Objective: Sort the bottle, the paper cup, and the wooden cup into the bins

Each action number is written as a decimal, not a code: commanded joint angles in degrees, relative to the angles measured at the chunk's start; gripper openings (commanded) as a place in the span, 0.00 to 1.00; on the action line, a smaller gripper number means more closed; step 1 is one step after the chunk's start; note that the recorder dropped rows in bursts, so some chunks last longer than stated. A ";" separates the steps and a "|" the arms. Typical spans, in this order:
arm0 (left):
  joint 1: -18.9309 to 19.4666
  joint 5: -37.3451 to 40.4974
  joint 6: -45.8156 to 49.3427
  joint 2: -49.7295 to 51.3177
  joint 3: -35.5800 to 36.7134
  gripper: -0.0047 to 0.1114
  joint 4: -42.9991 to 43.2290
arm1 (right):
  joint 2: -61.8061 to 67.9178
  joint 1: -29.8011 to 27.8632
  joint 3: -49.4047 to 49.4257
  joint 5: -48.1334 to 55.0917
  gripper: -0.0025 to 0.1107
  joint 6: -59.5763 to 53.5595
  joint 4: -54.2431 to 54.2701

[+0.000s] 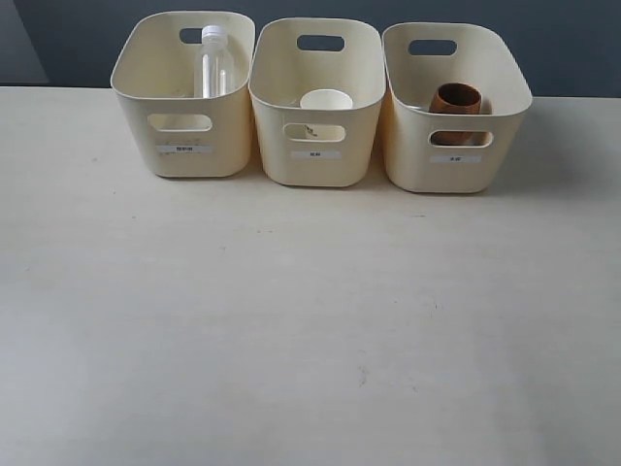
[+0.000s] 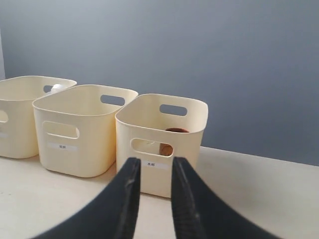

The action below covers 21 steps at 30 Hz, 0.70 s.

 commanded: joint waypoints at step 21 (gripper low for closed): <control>-0.08 -0.35 -0.13 -0.13 0.10 0.04 0.02 | -0.38 -6.73 0.38 -0.06 0.22 -0.01 0.05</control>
